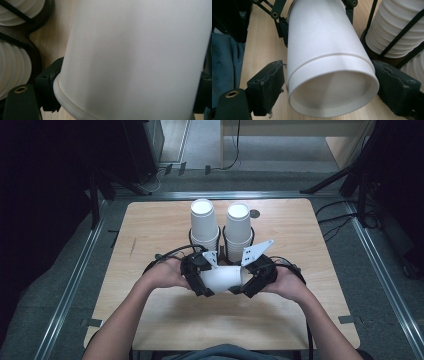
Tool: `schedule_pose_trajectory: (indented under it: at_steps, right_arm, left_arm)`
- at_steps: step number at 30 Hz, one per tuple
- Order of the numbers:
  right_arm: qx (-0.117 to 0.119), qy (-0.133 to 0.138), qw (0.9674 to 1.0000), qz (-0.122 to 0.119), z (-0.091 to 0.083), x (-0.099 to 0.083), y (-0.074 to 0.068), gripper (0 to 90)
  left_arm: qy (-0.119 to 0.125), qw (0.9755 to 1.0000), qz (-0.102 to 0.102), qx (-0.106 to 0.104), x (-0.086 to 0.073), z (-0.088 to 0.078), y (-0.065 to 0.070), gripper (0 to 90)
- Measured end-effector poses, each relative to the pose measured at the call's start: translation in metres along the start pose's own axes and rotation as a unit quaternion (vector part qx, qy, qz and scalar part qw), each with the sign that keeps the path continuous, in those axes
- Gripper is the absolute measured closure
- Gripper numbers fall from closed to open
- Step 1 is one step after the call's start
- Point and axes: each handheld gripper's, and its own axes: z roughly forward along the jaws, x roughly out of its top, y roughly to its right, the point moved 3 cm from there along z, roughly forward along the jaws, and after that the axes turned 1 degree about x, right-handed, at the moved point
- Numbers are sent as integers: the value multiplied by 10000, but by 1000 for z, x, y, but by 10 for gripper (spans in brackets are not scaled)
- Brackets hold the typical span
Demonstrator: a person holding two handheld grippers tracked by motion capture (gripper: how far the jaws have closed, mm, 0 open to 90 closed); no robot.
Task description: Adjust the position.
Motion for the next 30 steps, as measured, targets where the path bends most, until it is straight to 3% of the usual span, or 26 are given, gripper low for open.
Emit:
schedule_pose_trajectory:
  at_steps: [6,16,21,25,30]
  right_arm:
    - [5,-147,9999,-59,9,-1,0,138]
    - [93,-567,9981,-233,29,-5,-4,143]
    - [82,-569,9978,-337,31,-5,-4,196]
    - [35,-583,9977,-357,29,-4,-6,199]
    - [-39,-478,9983,-334,24,-3,-4,199]
  left_arm:
    - [-235,9997,-23,-111,2,13,1,118]
    - [-225,9996,-22,-194,6,21,4,106]
    - [-243,9995,-40,-208,6,20,4,96]
    - [-67,9999,92,-127,5,17,4,84]
    - [179,9998,62,9,3,13,4,6]
